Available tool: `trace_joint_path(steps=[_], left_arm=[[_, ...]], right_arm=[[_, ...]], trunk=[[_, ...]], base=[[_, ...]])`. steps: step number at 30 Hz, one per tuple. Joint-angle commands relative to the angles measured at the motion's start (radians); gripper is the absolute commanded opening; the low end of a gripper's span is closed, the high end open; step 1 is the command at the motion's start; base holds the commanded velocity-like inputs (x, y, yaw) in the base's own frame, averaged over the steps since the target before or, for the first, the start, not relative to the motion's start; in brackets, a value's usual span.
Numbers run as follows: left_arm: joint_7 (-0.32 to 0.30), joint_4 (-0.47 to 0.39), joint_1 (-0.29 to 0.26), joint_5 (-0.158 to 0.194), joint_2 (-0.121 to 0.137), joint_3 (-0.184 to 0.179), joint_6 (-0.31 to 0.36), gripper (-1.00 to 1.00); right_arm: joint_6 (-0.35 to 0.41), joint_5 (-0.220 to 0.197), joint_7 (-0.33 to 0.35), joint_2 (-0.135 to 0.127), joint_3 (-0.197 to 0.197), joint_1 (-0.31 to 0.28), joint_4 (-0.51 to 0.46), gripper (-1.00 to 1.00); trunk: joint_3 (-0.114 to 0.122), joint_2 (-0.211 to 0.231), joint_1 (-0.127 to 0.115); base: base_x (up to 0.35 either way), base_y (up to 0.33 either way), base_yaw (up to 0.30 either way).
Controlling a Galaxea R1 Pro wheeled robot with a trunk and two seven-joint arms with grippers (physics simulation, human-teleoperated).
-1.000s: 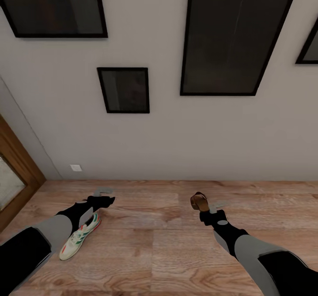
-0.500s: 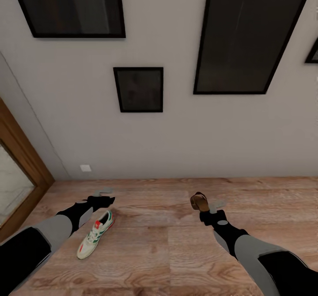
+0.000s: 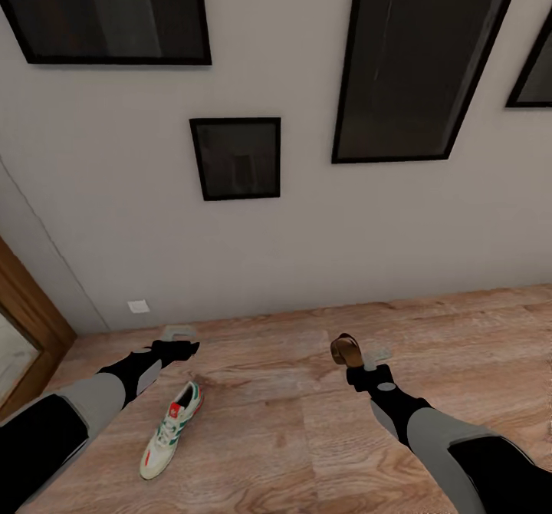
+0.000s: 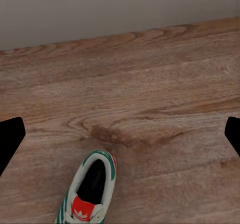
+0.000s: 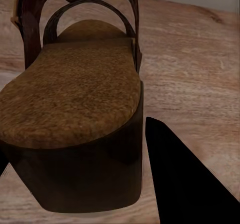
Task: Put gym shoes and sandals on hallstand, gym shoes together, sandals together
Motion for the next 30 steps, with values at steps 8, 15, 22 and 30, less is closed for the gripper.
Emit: trace_joint_path(steps=[8, 15, 22, 30], left_arm=[[0.0, 0.0, 0.0, 0.0, 0.0, 0.0, 0.0, 1.0], [0.0, 0.0, 0.0, 0.0, 0.0, -0.001, 0.0, 1.0], [0.0, 0.0, 0.0, 0.0, 0.0, -0.001, 0.0, 1.0], [0.0, 0.0, 0.0, 0.0, 0.0, -0.001, 0.0, 1.0]], right_arm=[[0.0, -0.002, 0.001, 0.0, 0.0, 0.0, 0.0, -1.0], [0.0, -0.002, 0.001, 0.0, 0.0, 0.0, 0.0, -1.0], [0.0, -0.002, 0.001, 0.0, 0.0, 0.0, 0.0, -1.0], [0.0, -0.002, 0.001, 0.0, 0.0, 0.0, 0.0, -1.0]], trunk=[[0.0, 0.0, 0.0], [0.0, 0.0, 0.0], [0.0, 0.0, 0.0], [0.0, 0.0, 0.0]], base=[[0.091, 0.35, -0.248], [-0.085, 0.35, -0.176], [-0.219, 0.346, -0.041], [-0.095, 0.156, -0.01]])
